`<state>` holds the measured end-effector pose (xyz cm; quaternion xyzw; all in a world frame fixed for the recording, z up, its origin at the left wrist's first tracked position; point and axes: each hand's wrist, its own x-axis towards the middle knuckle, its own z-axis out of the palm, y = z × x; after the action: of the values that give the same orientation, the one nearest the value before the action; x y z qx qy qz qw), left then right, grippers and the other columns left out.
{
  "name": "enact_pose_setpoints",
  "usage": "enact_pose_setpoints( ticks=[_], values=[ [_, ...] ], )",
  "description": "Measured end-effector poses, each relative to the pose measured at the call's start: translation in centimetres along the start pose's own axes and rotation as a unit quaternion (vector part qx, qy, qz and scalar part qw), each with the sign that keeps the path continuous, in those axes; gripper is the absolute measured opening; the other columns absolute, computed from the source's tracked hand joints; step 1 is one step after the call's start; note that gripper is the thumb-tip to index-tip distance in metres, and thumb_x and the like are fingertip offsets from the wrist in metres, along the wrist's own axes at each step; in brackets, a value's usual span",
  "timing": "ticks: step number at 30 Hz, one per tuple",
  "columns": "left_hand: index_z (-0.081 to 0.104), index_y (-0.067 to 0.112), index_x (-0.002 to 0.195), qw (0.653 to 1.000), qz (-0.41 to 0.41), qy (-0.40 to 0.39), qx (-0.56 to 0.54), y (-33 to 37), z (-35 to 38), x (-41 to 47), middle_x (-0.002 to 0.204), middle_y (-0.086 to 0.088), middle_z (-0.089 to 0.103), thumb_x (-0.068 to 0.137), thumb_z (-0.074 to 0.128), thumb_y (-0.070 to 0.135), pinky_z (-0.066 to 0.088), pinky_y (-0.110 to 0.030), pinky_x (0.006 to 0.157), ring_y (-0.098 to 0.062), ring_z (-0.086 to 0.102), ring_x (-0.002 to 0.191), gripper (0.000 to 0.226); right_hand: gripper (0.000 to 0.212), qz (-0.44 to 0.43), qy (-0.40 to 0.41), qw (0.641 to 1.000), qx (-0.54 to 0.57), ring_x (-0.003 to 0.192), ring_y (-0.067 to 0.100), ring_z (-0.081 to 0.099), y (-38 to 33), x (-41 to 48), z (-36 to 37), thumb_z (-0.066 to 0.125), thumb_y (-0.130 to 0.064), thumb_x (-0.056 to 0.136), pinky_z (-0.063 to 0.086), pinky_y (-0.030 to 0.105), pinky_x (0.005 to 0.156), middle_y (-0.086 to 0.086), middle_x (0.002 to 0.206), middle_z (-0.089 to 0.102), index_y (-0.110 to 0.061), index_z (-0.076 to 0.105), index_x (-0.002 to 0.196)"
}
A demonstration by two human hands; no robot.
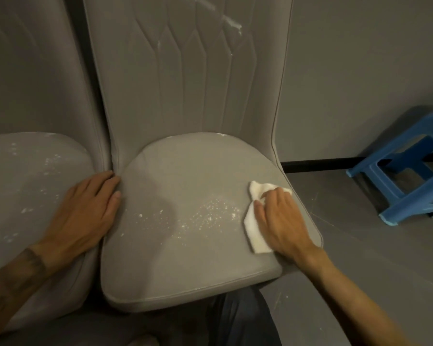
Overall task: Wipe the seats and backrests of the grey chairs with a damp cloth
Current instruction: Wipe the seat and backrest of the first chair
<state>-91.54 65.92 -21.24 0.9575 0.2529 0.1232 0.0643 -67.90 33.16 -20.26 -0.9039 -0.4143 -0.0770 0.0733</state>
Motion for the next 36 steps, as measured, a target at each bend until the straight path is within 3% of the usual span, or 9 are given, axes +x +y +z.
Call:
enact_pose_setpoints(
  ticks=[3,8,13,17,19,24,27,30,36],
  values=[
    [0.059,0.003,0.14,1.0,-0.014,0.004,-0.004,0.1,0.1,-2.0,0.145,-0.021,0.056,0.104,0.028,0.04,0.041,-0.054,0.111,-0.042,0.056,0.13,0.06,0.032,0.046,0.016,0.999,-0.025,0.083,0.021,0.038,-2.0,1.5,0.5,0.025,-0.033,0.107,0.038,0.039,0.079,0.005,0.093,0.046,-0.014,0.048,0.096],
    [0.056,0.002,0.143,0.999,-0.045,0.002,-0.029,0.3,0.3,-3.3,0.148,-0.021,0.054,0.105,0.026,0.041,0.038,-0.054,0.117,-0.04,0.053,0.135,0.062,0.031,-0.091,-0.002,0.996,0.014,0.08,0.02,0.038,-4.3,1.1,1.3,0.026,-0.035,0.107,0.04,0.038,0.075,0.003,0.092,0.047,-0.015,0.047,0.097],
    [0.058,0.001,0.141,0.999,-0.043,0.016,-0.022,0.7,0.4,-3.3,0.147,-0.02,0.056,0.105,0.029,0.037,0.036,-0.052,0.116,-0.039,0.053,0.133,0.058,0.036,0.01,-0.019,0.999,-0.041,0.093,0.026,0.044,-3.6,5.4,1.2,0.019,-0.032,0.107,0.037,0.04,0.087,0.009,0.103,0.051,-0.012,0.049,0.105],
    [0.059,0.001,0.139,0.999,-0.038,0.02,-0.012,0.8,0.4,-3.2,0.146,-0.02,0.057,0.105,0.031,0.034,0.036,-0.05,0.115,-0.039,0.054,0.132,0.055,0.034,-0.151,-0.013,0.988,0.025,0.084,0.027,0.042,-7.5,2.9,2.0,0.026,-0.03,0.106,0.039,0.042,0.079,0.01,0.095,0.051,-0.01,0.052,0.098],
    [0.059,0.002,0.14,0.999,-0.037,0.019,-0.011,0.8,0.4,-3.2,0.146,-0.019,0.057,0.105,0.03,0.035,0.036,-0.051,0.116,-0.039,0.054,0.132,0.056,0.033,-0.177,-0.018,0.983,0.038,0.085,0.027,0.043,-6.2,3.2,1.7,0.029,-0.033,0.106,0.039,0.041,0.079,0.009,0.096,0.05,-0.01,0.051,0.097],
    [0.058,0.002,0.141,0.999,-0.042,0.024,-0.006,0.6,0.7,-3.3,0.146,-0.019,0.057,0.105,0.031,0.034,0.037,-0.051,0.115,-0.038,0.054,0.132,0.055,0.031,-0.067,-0.018,0.997,-0.031,0.092,0.033,0.048,-5.0,7.7,1.5,0.031,-0.029,0.106,0.038,0.043,0.087,0.015,0.1,0.054,-0.006,0.052,0.1],
    [0.057,0.003,0.142,0.999,-0.043,0.022,-0.004,0.7,0.8,-3.3,0.147,-0.018,0.056,0.105,0.033,0.032,0.036,-0.049,0.114,-0.036,0.052,0.133,0.052,0.034,-0.152,0.004,0.988,-0.014,0.085,0.032,0.047,-8.5,6.1,2.2,0.029,-0.027,0.105,0.041,0.049,0.08,0.017,0.094,0.054,-0.006,0.054,0.096],
    [0.056,0.004,0.143,0.999,-0.043,0.019,-0.006,0.7,0.8,-3.2,0.148,-0.018,0.055,0.106,0.031,0.034,0.035,-0.05,0.115,-0.036,0.052,0.133,0.054,0.035,-0.239,-0.022,0.97,0.044,0.087,0.028,0.045,-9.0,3.8,2.6,0.026,-0.035,0.106,0.039,0.042,0.081,0.01,0.097,0.05,-0.011,0.051,0.099],
    [0.057,0.003,0.142,0.999,-0.044,0.02,0.003,0.6,0.9,-3.4,0.147,-0.018,0.056,0.106,0.031,0.032,0.036,-0.049,0.115,-0.036,0.053,0.133,0.053,0.029,-0.116,0.004,0.993,-0.022,0.089,0.035,0.05,-7.1,7.6,1.6,0.038,-0.026,0.104,0.039,0.047,0.083,0.017,0.096,0.055,-0.004,0.053,0.096]
  ],
)
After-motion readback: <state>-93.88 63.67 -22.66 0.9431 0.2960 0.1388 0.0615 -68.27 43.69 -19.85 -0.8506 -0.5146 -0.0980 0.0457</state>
